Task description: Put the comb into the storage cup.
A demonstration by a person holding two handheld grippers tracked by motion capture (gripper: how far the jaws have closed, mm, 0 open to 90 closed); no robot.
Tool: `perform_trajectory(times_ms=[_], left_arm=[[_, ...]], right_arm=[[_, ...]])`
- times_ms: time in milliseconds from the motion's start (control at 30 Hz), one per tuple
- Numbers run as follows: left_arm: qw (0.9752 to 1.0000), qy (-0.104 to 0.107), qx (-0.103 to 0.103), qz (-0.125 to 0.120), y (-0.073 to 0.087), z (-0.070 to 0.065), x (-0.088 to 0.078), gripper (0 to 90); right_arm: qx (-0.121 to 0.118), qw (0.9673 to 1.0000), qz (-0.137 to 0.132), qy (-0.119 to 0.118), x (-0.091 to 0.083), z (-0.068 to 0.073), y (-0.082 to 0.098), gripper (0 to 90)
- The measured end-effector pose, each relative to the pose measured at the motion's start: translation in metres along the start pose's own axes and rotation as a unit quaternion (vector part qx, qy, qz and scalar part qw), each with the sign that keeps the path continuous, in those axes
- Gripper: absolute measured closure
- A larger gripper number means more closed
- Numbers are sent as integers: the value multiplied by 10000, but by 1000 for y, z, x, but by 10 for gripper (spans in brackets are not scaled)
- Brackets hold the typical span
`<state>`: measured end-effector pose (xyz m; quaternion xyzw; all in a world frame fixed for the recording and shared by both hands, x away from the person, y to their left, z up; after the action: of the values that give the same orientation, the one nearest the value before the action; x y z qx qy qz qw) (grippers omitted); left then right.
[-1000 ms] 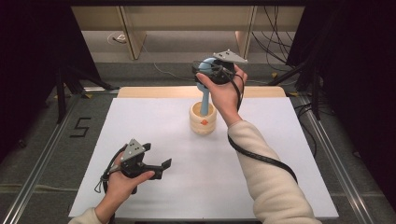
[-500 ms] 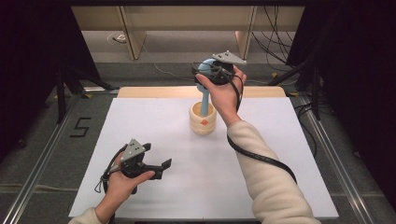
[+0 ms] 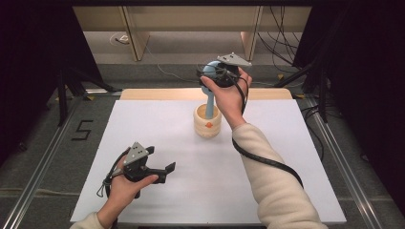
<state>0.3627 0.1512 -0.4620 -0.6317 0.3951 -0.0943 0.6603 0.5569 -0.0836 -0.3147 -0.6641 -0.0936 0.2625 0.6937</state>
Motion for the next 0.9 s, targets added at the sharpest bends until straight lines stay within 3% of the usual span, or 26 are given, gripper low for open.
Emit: perform_trajectory(times_ms=[900], left_arm=[[10000,-3,-13,-2,0,0,0,0]], right_arm=[[-8,9999,113,48,8,-3,12,206]])
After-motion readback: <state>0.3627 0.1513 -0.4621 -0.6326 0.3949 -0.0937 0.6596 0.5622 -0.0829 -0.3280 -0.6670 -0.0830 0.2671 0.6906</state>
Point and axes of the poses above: each handheld gripper's, and its own axes: x roughly forward along the jaws, y roughly out of its underside, z roughly to its left, the point moved 3 cm from there along x, roughly forward along the jaws, and after that the axes turned 3 degrees about x, right-handed, at the moved point
